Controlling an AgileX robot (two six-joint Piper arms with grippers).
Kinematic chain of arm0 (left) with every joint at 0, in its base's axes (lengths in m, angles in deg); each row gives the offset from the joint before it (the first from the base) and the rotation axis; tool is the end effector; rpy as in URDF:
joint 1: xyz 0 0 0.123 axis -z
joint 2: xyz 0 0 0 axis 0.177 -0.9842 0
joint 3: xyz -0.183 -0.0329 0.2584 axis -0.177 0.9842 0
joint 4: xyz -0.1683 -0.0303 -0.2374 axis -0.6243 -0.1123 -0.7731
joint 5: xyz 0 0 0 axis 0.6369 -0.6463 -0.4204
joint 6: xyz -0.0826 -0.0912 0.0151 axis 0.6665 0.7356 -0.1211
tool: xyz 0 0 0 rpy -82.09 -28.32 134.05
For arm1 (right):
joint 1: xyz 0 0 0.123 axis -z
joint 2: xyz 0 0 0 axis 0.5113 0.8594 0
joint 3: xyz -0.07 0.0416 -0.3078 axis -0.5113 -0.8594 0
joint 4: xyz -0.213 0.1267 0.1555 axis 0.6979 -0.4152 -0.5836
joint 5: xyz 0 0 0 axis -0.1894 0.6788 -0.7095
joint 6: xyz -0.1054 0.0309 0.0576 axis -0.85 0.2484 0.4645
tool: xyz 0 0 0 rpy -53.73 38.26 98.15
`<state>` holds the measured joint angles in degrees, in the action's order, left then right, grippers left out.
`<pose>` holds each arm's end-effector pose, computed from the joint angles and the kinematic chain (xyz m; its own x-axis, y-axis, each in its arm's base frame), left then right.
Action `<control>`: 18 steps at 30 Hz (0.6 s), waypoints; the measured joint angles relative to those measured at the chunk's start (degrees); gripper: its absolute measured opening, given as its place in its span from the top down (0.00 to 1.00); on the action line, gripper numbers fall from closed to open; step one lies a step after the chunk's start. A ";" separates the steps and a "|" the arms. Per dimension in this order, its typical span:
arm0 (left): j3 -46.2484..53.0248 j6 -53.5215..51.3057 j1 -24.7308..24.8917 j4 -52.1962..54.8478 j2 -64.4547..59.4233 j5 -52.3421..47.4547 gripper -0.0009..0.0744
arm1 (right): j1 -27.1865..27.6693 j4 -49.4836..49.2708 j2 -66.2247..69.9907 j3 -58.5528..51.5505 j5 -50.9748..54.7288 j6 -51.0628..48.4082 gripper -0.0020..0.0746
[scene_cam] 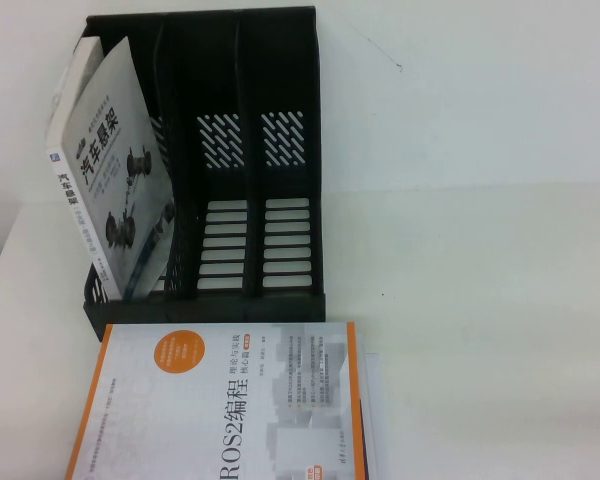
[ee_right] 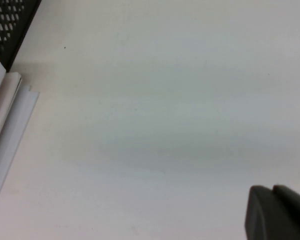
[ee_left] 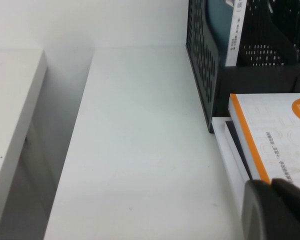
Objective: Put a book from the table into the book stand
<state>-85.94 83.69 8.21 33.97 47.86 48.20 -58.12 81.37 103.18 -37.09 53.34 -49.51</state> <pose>0.0940 -0.0018 0.1707 -0.2301 -0.0841 -0.9695 -0.0128 0.9964 -0.0834 0.1106 0.0267 0.2456 -0.5400 0.0115 -0.8416 -0.1478 0.9831 0.1082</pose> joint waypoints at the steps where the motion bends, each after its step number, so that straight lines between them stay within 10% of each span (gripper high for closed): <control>1: 0.00 0.03 0.00 0.09 0.00 0.00 0.99 | 0.00 0.00 0.00 0.00 0.00 0.00 0.97; 18: -0.10 0.13 0.00 0.36 0.00 -0.44 0.99 | 0.00 0.00 0.00 0.00 0.00 0.00 0.97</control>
<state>-86.04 83.83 8.21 34.32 47.86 47.76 -58.12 81.37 103.18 -37.09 53.34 -49.51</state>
